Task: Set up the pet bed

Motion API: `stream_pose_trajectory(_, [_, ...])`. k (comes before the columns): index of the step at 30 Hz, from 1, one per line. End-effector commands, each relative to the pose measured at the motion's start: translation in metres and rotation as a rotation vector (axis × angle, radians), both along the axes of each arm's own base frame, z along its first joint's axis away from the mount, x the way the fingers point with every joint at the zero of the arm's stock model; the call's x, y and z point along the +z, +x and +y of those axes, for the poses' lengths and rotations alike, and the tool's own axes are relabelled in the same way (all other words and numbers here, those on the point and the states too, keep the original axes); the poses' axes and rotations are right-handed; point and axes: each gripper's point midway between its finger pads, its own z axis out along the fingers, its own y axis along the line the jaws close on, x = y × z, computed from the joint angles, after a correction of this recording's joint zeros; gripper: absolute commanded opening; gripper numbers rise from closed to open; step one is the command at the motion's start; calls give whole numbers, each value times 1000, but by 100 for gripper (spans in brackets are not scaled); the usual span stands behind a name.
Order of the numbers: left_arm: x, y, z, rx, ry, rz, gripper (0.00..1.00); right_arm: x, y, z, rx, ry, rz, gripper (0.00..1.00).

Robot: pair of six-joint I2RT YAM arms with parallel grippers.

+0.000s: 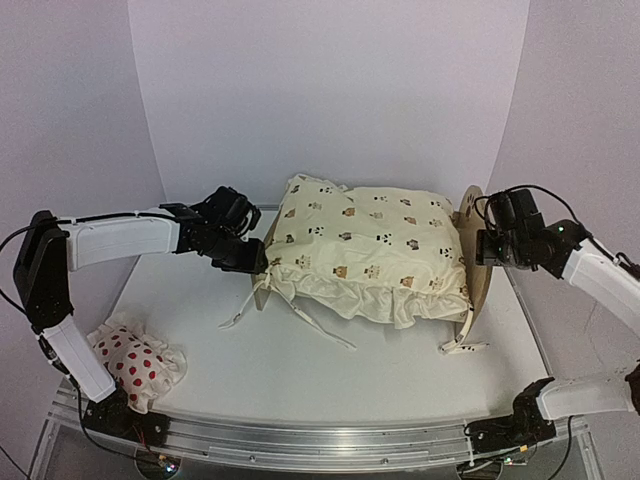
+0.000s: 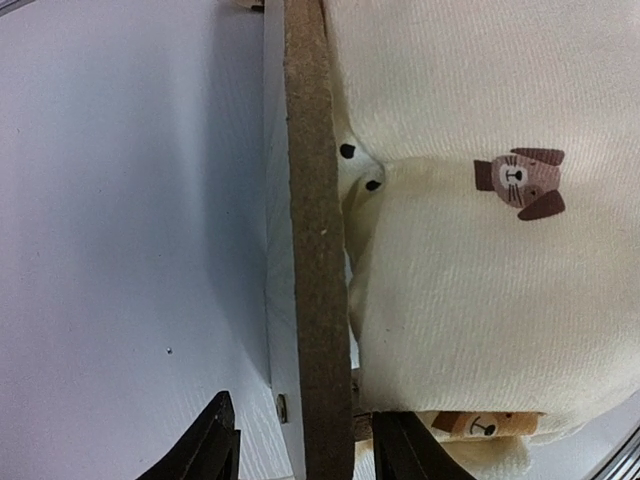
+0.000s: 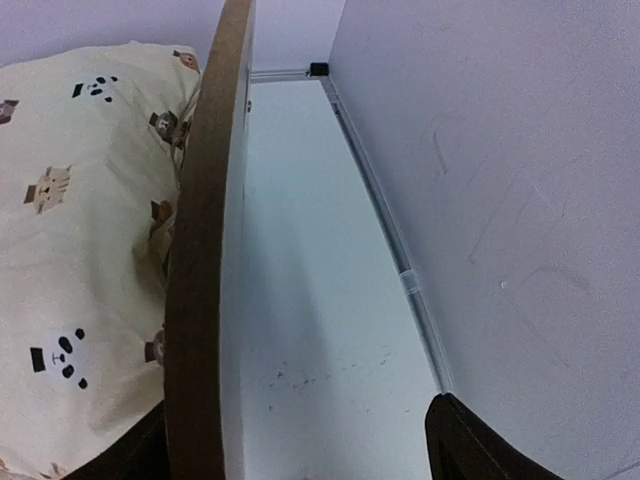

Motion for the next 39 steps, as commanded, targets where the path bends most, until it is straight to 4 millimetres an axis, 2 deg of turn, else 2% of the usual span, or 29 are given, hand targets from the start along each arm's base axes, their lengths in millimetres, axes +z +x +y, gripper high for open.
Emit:
stream_pose_trajectory(1, [11,11,-10,-16,-26,-33,42,-27,2,20,58,153,123,66])
stream_pose_trajectory(5, [10,7,-5,-3,-19,-31,40,-31,7,33,118,188,141,36])
stream_pose_trajectory(11, [15,-4,14,33,5,-37,33,-31,10,58,228,259,178,12])
stream_pose_trajectory(17, [24,-26,39,79,8,-43,33,-34,10,78,283,350,192,4])
stream_pose_trajectory(20, [27,-37,51,98,8,-47,33,-36,13,95,328,374,200,2])
stream_pose_trajectory(25, [31,-51,67,125,8,-53,33,-38,16,129,393,317,214,0])
stream_pose_trajectory(32, [27,-57,88,194,56,-60,33,-40,15,167,387,281,161,0])
stream_pose_trajectory(36, [39,-61,96,217,49,-83,34,-49,15,196,456,265,188,0])
stream_pose_trajectory(39, [53,-63,103,237,47,-111,36,-54,17,209,496,256,203,0])
